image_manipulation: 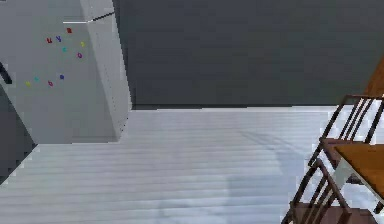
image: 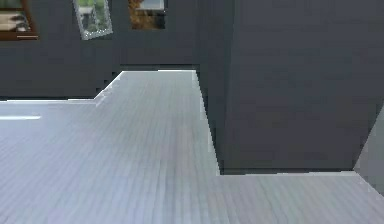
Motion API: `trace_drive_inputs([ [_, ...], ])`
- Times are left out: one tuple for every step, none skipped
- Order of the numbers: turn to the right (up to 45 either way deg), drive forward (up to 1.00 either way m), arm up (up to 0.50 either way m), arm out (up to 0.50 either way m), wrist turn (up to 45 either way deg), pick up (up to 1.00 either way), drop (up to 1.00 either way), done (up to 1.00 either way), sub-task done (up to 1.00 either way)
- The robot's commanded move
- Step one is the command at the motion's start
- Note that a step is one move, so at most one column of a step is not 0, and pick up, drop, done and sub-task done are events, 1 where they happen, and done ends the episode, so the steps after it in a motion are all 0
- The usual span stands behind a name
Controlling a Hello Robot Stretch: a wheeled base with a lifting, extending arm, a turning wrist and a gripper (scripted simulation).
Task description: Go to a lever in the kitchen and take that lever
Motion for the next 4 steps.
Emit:
trace_drive_inputs([
  [-45.0, 0.0, 0.0, 0.0, 0.0, 0.0, 0.0, 0.0, 0.0],
  [-45.0, 0.0, 0.0, 0.0, 0.0, 0.0, 0.0, 0.0, 0.0],
  [0.0, 0.6, 0.0, 0.0, 0.0, 0.0, 0.0, 0.0, 0.0],
  [-45.0, 0.0, 0.0, 0.0, 0.0, 0.0, 0.0, 0.0, 0.0],
])
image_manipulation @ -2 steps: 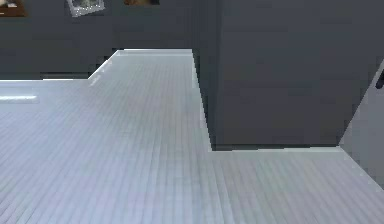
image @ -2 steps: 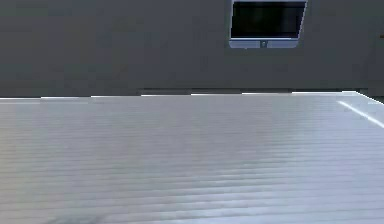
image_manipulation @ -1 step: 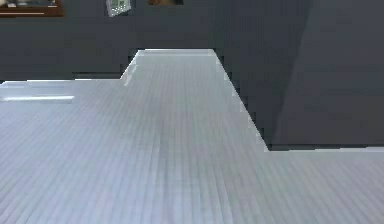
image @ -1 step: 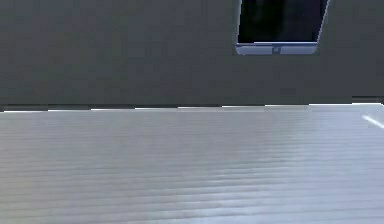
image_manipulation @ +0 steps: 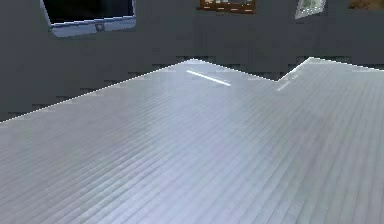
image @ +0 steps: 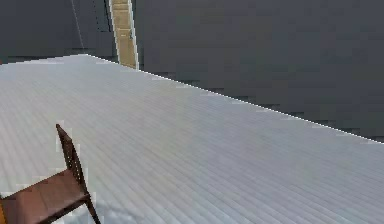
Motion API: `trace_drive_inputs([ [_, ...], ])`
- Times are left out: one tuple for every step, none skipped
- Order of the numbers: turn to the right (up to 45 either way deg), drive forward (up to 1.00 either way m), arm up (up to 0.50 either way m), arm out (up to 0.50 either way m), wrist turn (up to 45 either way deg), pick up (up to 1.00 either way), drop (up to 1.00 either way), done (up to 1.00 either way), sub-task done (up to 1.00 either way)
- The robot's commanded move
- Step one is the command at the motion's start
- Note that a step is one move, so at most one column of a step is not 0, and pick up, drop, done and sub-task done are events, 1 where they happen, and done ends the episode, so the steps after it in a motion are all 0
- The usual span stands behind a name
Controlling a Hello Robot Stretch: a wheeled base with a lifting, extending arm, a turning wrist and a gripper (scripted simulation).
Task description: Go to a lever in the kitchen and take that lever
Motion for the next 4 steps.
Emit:
trace_drive_inputs([
  [-6.0, 0.0, 0.0, 0.0, 0.0, 0.0, 0.0, 0.0, 0.0],
  [0.0, 0.45, 0.0, 0.0, 0.0, 0.0, 0.0, 0.0, 0.0],
  [-45.0, 0.0, 0.0, 0.0, 0.0, 0.0, 0.0, 0.0, 0.0],
  [-45.0, 0.0, 0.0, 0.0, 0.0, 0.0, 0.0, 0.0, 0.0],
])
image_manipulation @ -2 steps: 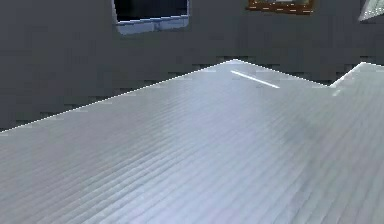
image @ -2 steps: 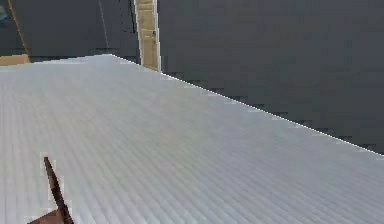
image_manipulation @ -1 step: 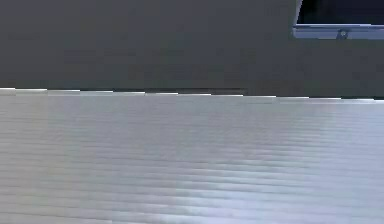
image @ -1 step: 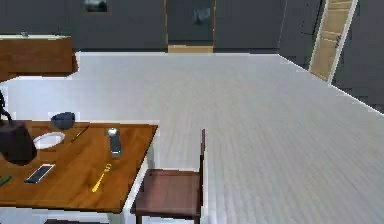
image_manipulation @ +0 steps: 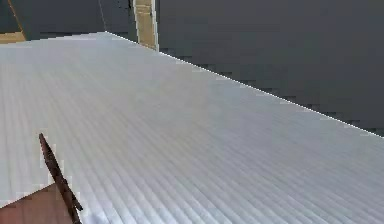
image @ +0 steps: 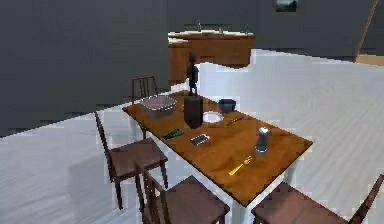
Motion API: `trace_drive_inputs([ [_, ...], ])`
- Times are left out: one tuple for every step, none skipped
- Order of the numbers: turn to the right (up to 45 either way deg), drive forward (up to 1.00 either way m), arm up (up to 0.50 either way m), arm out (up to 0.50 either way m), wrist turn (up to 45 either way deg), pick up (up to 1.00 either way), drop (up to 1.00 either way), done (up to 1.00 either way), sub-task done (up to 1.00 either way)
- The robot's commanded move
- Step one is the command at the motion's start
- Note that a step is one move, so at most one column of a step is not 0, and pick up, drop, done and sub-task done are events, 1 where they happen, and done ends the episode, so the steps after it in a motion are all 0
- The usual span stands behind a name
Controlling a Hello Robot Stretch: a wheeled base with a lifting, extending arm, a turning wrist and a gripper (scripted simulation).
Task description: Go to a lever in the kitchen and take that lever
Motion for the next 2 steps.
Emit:
trace_drive_inputs([
  [-36.0, 0.0, 0.0, 0.0, 0.0, 0.0, 0.0, 0.0, 0.0],
  [0.0, 0.9, 0.0, 0.0, 0.0, 0.0, 0.0, 0.0, 0.0],
])
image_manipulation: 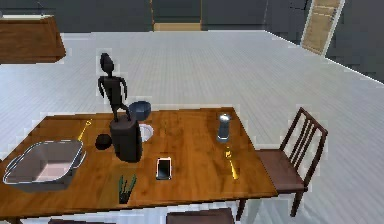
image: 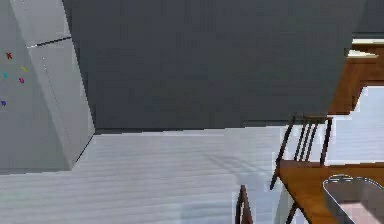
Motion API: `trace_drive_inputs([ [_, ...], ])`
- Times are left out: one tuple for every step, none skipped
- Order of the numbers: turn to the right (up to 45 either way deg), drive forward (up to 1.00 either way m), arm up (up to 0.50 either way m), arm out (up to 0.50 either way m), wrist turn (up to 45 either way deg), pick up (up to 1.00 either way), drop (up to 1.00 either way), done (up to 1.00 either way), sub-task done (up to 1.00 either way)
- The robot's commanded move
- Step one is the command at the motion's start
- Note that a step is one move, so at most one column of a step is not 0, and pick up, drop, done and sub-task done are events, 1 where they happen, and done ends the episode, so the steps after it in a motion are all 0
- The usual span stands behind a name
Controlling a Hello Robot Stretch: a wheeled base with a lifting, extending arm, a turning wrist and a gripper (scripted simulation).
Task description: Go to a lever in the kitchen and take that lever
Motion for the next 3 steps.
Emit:
trace_drive_inputs([
  [-18.0, 0.0, 0.0, 0.0, 0.0, 0.0, 0.0, 0.0, 0.0],
  [0.0, 0.0, 0.5, 0.0, 0.0, 0.0, 0.0, 0.0, 0.0],
  [0.0, 0.0, 0.22, 0.0, 0.0, 0.0, 0.0, 0.0, 0.0],
])
